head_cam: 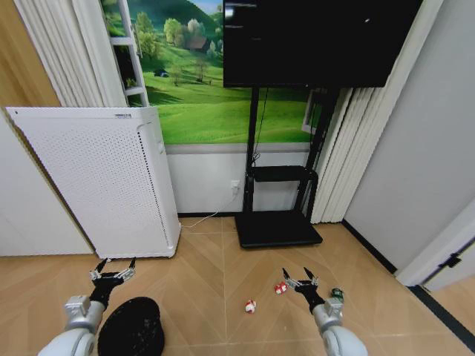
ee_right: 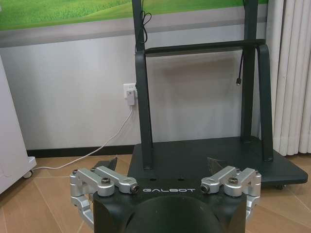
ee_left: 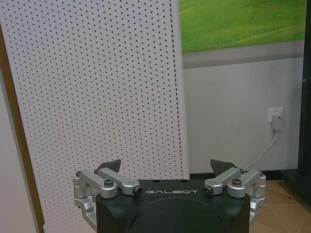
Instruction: Pick up the trash bin and place the garbage on the floor into it.
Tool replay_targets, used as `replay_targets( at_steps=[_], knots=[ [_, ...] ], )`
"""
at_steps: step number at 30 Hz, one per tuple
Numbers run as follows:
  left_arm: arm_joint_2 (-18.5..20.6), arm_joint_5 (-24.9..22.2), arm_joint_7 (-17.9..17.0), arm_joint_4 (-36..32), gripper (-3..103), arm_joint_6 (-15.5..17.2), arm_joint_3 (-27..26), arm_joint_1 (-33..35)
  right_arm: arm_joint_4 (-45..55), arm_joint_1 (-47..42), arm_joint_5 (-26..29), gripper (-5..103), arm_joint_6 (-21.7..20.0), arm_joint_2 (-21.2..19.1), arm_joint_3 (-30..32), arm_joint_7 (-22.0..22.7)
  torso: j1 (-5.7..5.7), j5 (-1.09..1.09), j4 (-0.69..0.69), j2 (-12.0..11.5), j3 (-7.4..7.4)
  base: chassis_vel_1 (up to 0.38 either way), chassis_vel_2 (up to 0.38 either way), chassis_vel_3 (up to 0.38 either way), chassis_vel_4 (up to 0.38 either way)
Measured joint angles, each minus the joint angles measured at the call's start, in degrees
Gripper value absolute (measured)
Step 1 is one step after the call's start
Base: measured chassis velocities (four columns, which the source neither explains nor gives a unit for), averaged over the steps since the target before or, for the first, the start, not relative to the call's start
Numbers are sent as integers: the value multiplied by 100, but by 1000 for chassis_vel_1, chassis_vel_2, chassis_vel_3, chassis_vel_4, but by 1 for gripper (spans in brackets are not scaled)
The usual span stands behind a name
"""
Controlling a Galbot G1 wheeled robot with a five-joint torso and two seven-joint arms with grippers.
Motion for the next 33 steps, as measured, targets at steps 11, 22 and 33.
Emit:
replay_targets(
  at_steps=[11, 22, 33],
  knots=[
    [-5, 3, 5, 0, 100, -1, -10, 5, 9, -9, 0, 100, 9, 6, 8, 0, -82, 0, 0, -246, -164, 0, 0, 0, 0],
    [-12, 9, 15, 10, 100, -5, -12, 6, -3, -16, -2, 100, 45, 22, 10, 2, -169, 0, 0, -524, -355, 0, 0, 0, 0],
    [-15, 35, 16, 9, 100, -5, -10, 6, -43, -15, 3, 100, 94, 22, 11, 3, -243, 0, 0, -773, -529, 0, 0, 0, 0]
  ],
)
